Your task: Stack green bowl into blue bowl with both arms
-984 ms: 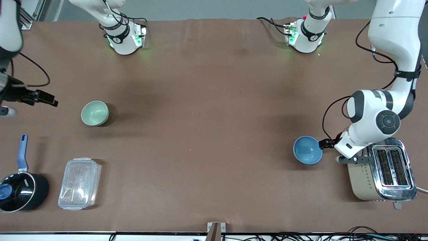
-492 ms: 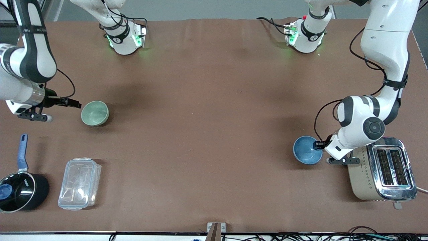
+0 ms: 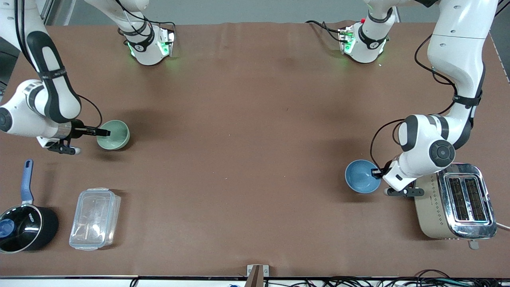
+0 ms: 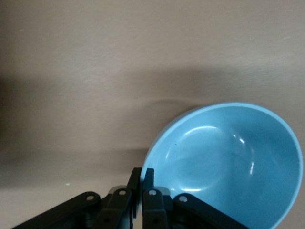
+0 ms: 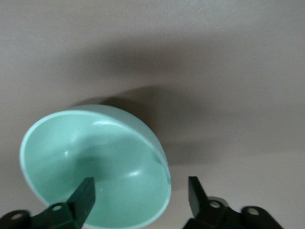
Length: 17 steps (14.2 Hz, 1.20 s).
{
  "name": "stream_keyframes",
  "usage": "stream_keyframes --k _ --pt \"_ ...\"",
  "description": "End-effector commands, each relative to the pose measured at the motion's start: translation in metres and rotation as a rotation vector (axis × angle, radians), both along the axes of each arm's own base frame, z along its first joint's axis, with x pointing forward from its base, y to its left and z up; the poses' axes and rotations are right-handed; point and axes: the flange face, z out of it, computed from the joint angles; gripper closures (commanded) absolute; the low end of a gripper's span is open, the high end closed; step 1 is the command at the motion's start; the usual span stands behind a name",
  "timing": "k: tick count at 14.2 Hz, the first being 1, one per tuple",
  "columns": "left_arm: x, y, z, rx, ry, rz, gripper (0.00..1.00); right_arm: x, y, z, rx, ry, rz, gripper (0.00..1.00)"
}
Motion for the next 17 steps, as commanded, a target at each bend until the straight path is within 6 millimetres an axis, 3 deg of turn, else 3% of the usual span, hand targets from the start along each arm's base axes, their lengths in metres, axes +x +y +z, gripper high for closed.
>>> stream_keyframes --k 1,3,5,7,10,13,15,17 --pt "-0.010 -0.048 0.040 -0.037 0.015 0.040 1.00 0.001 0.002 -0.005 0.031 -0.002 -0.001 0.55" --pt "-0.023 -0.099 0.054 -0.063 0.049 0.094 1.00 0.002 0.001 -0.003 0.030 -0.006 -0.002 0.80" --pt "-0.038 -0.156 0.064 -0.098 0.066 0.159 1.00 0.002 0.001 -0.003 0.030 -0.006 -0.002 0.94" --pt "-0.054 -0.207 0.068 -0.116 0.083 0.208 1.00 0.003 0.002 0.003 0.031 -0.010 0.001 0.97" --pt "-0.087 -0.292 0.060 -0.115 0.105 0.237 1.00 0.015 0.007 0.035 0.071 0.032 0.022 0.97" --pt "-0.107 -0.341 0.035 -0.158 0.097 0.296 1.00 0.031 0.024 0.089 0.093 0.037 0.057 0.96" --pt "-0.128 -0.374 0.014 -0.181 0.097 0.304 1.00 0.036 0.038 0.106 0.101 0.001 0.070 0.96" --pt "-0.128 -0.381 -0.002 -0.220 0.081 0.347 0.99 0.038 0.060 0.123 0.135 -0.027 0.056 0.96"
